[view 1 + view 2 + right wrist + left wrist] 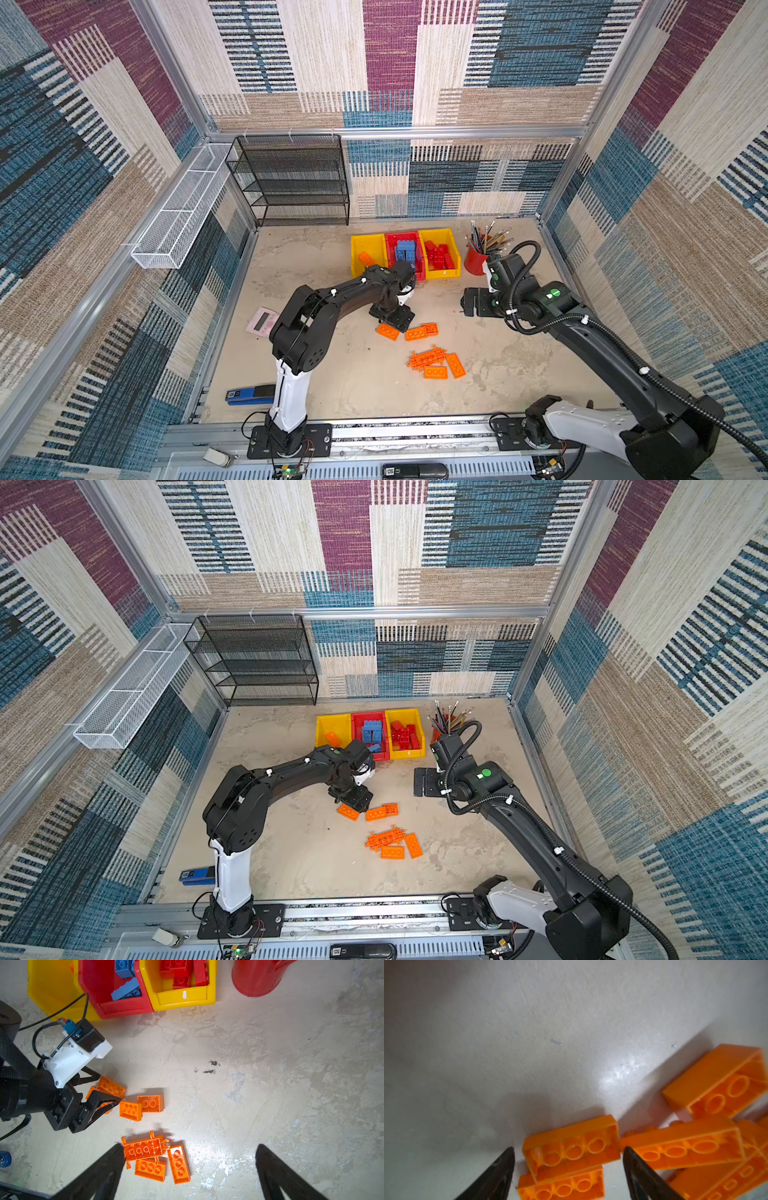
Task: Sort the legos into containers by color
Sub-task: 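Lift the orange brick and carry it into the yellow bin with the left gripper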
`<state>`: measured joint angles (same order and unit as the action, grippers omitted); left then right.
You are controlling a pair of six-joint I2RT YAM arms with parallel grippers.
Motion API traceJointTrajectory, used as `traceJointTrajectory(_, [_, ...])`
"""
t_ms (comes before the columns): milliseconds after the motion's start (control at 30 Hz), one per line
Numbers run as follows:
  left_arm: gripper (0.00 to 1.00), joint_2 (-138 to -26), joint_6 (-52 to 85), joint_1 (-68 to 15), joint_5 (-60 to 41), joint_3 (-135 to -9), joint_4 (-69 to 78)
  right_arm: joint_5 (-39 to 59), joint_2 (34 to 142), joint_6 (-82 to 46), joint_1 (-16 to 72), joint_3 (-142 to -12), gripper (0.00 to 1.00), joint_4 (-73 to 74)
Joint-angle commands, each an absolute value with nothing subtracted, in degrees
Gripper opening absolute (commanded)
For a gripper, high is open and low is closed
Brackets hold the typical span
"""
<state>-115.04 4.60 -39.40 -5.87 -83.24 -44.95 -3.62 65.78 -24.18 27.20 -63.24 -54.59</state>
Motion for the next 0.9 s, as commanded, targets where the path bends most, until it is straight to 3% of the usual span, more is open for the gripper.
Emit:
traceJointTrajectory(0, [0.82, -115.42, 6.99, -39.37, -3.36, -83.01, -43.79, -4.99, 65.76, -24.71, 27.25, -63.86, 0.99, -54.82])
traceJointTrajectory(367, [0.82, -115.97, 10.70, -39.90, -3.65, -82.31, -42.54, -5.30, 64.96, -25.65, 27.25, -62.95, 0.99, -55.28])
traceJointTrajectory(600, [0.66, -116.55, 10.90, -39.80, -0.76, -82.45, -44.59, -6.19, 65.56, -24.91, 27.25, -63.85, 0.99, -55.45])
traceJointTrajectory(867, [0.62, -114.23, 10.65, -38.81, 1.88, -85.96, -47.88, -6.33, 65.58, -24.59, 27.25, -64.59, 0.99, -55.02])
